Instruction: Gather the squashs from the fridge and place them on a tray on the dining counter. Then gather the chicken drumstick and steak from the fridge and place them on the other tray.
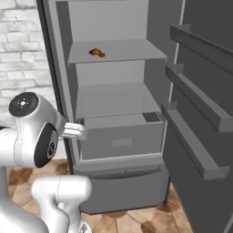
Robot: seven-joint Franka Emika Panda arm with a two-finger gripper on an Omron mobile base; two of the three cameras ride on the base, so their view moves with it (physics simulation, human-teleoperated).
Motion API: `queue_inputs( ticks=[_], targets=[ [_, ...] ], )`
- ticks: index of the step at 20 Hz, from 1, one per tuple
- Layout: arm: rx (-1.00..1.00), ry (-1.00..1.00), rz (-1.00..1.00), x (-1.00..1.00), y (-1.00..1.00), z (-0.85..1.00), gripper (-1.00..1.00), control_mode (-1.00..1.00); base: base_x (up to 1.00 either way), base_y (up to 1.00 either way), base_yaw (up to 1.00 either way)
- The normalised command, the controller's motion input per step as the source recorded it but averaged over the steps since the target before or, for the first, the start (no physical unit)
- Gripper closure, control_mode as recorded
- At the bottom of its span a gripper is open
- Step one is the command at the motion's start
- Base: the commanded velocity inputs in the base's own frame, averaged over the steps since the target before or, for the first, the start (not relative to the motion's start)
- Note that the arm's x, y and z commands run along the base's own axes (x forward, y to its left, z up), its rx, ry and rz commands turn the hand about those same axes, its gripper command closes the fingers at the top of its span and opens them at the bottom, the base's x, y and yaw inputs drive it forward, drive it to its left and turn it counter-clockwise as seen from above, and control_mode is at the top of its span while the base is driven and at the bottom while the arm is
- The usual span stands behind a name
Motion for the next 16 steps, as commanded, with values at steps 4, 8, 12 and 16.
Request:
queue_inputs(
  ticks=[4,8,12,16],
  targets=[
    [0.00,0.00,0.00,0.00,0.00,0.00,-1.00,1.00,0.49,-0.22,0.00],
    [0.00,0.00,0.00,0.00,0.00,0.00,-1.00,1.00,0.51,-0.27,0.01],
    [0.00,0.00,0.00,0.00,0.00,0.00,-1.00,1.00,0.54,-0.22,0.01],
    [0.00,0.00,0.00,0.00,0.00,0.00,-1.00,1.00,0.55,-0.19,0.02]
  ],
)
